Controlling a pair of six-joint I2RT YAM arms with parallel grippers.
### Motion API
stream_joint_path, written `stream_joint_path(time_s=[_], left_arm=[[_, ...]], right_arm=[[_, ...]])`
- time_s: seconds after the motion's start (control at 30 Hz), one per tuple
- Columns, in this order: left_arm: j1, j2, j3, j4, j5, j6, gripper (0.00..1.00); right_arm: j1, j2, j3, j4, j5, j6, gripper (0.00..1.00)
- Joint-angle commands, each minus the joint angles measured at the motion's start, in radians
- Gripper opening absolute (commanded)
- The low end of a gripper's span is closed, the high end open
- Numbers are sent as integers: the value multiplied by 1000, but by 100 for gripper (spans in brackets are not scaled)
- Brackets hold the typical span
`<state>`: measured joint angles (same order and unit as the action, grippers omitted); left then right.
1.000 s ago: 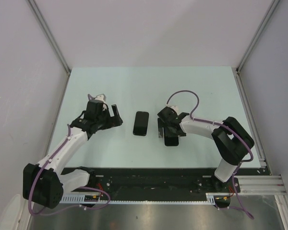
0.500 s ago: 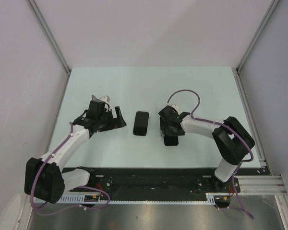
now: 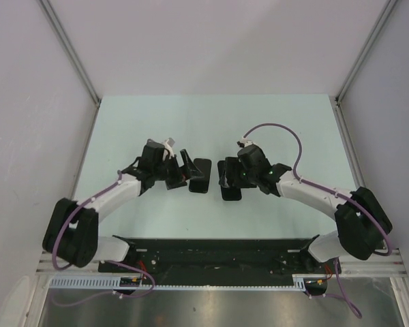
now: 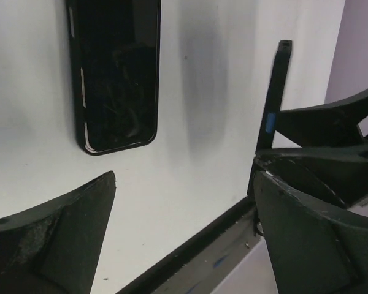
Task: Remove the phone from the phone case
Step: Pick up the phone at the center of the board.
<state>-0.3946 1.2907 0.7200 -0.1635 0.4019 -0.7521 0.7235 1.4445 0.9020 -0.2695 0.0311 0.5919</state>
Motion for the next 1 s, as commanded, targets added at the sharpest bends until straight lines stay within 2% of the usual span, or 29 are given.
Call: stream_joint_path(time_s=[0.0, 0.17, 0.37, 0.53, 0.7, 0.97], left_arm=[[-20, 129, 35, 159, 113, -139, 98], [-55, 219, 120, 206, 109, -176, 97], [-90, 236, 93, 361, 124, -274, 96], [-124, 275, 137, 375, 130, -276, 95], [-156, 367, 203, 354, 138, -259, 89], [-210, 423, 245, 354, 133, -251, 72]], right_arm=[[-9, -59, -11, 98, -82, 26, 27], [-7, -82, -12, 59, -76, 36, 27], [10, -91, -15, 36, -62, 42, 27], [17, -101, -17, 44, -63, 45, 27], [20, -111, -15, 43, -63, 52, 28], [22, -137, -15, 12, -45, 63, 28]])
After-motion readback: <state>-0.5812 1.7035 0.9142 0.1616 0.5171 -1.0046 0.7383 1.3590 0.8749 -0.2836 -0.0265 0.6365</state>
